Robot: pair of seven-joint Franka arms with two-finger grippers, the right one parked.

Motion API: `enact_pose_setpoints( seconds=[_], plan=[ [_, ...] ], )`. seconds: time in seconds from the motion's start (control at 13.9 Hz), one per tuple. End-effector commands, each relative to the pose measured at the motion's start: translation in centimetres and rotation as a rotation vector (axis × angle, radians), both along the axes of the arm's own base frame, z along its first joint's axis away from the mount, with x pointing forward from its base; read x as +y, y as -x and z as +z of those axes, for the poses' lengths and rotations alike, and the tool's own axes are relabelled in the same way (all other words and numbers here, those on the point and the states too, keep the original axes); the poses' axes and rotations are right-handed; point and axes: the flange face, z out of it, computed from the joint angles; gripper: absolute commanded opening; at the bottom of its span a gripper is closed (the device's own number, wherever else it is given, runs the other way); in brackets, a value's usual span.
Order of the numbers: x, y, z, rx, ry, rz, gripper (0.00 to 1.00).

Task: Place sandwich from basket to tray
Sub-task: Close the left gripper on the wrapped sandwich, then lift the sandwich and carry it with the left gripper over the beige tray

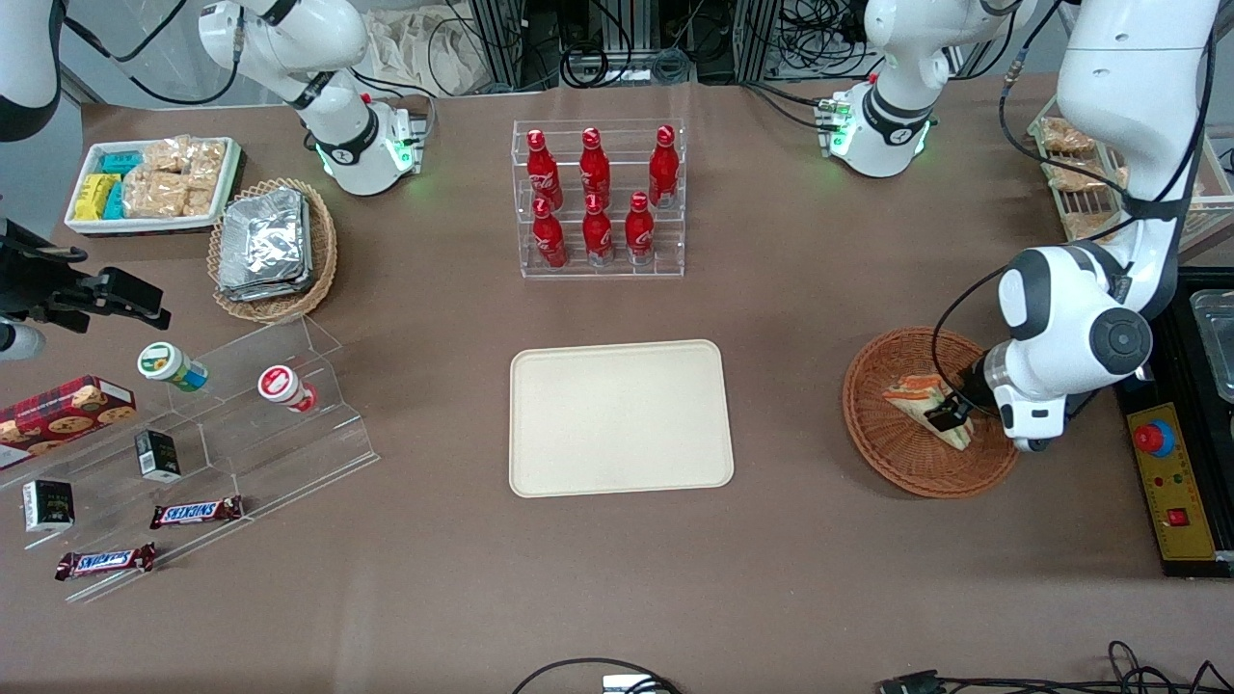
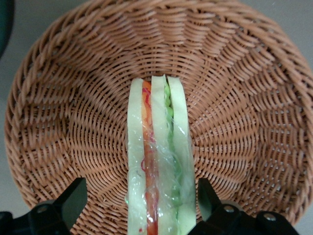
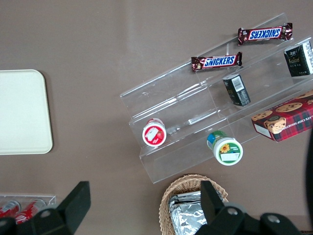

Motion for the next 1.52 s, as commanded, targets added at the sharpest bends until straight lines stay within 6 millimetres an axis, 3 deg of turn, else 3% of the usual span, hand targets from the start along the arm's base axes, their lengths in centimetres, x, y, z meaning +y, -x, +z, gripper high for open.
enact_pose_setpoints(
  seconds=[0.0, 0.07, 0.14, 0.43, 0.58, 1.01, 1.08, 1.23, 1.44],
  plan=[
    [-0.8, -0.3, -1.1, -0.006, 0.015, 0.021, 0.97],
    [-0.8, -0.4, -0.9, -0.014, 0.015, 0.04, 0.4],
    [-0.8, -0.4, -0.8, -0.016, 0.012, 0.053, 0.0],
    [-0.9, -1.4, 1.4, -0.026, 0.006, 0.027, 0.0],
    [-1.1, -2.4, 4.5, 0.018, 0.002, 0.004, 0.0],
    [-3.4, -6.7, 20.9, 0.064, 0.05, -0.248, 0.0],
    [-4.7, -6.7, 23.2, 0.042, 0.022, -0.311, 0.0],
    [-8.3, -6.5, 24.7, 0.031, -0.009, -0.4, 0.0],
    [-15.3, -5.3, 25.1, 0.024, -0.043, -0.532, 0.0]
  ],
)
